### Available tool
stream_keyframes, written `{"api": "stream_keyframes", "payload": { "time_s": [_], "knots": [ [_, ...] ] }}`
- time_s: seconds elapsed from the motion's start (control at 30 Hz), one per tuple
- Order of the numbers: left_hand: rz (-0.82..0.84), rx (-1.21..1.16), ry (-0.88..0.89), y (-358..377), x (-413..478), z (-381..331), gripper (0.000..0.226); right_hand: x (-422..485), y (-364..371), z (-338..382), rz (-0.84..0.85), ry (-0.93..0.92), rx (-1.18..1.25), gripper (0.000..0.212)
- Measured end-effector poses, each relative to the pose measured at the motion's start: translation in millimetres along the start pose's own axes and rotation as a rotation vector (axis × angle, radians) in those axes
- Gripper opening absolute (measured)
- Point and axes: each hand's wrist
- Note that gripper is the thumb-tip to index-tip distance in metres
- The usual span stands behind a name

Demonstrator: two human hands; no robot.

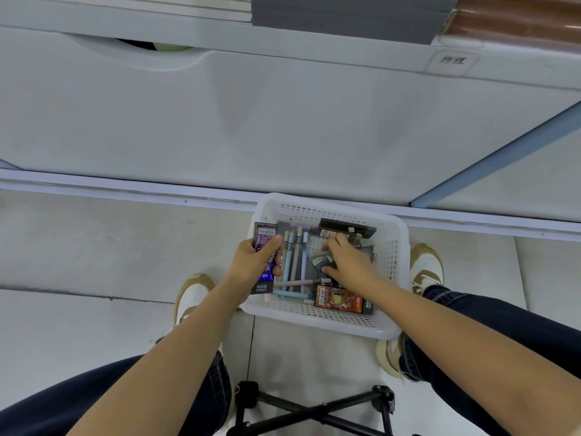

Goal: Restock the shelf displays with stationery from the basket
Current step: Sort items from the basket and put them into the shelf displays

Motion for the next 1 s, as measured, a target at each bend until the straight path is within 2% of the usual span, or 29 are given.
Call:
{"api": "stream_keyframes", "payload": {
  "time_s": [0.1, 0.3, 0.47, 0.6, 0.7, 0.83, 0.9, 1.0],
  "knots": [
    [-0.006, 0.019, 0.008, 1.6, 0.1, -0.2, 0.025, 3.2, -0.1, 5.1, 0.041, -0.016, 0.031, 0.056],
    [-0.009, 0.030, 0.009, 2.5, -0.2, -1.9, 0.025, 16.9, -8.7, 0.6, 0.185, 0.037, -0.094, 0.031],
    [-0.008, 0.031, 0.003, 4.1, 1.3, -2.8, 0.023, 21.2, -16.1, -3.2, 0.245, -0.046, -0.124, 0.030],
    [-0.011, 0.029, -0.007, 3.1, 2.3, -1.7, 0.024, 24.2, -29.0, -8.1, 0.335, -0.109, 0.060, 0.023],
    [-0.017, 0.028, -0.013, 3.1, 2.5, -1.6, 0.022, 23.1, -42.3, -8.1, 0.342, -0.075, 0.278, 0.020],
    [-0.023, -0.011, -0.035, 7.4, 2.7, -6.4, 0.023, 23.5, -64.3, -2.0, 0.233, -0.081, 0.359, 0.005],
    [0.000, 0.010, -0.039, 11.8, 1.4, -9.2, 0.025, 22.9, -76.1, 4.8, 0.156, -0.057, 0.437, 0.020],
    [0.063, 0.090, 0.000, 24.0, -3.9, -13.9, 0.021, 18.5, -96.7, 19.5, 0.118, -0.068, 0.645, 0.019]
  ]
}}
Point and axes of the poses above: each hand's wrist, its own x-axis towards the middle knuckle, its own y-axis out of the palm, z = x × y, and after that the axes turned 2 degrees about z, right-handed
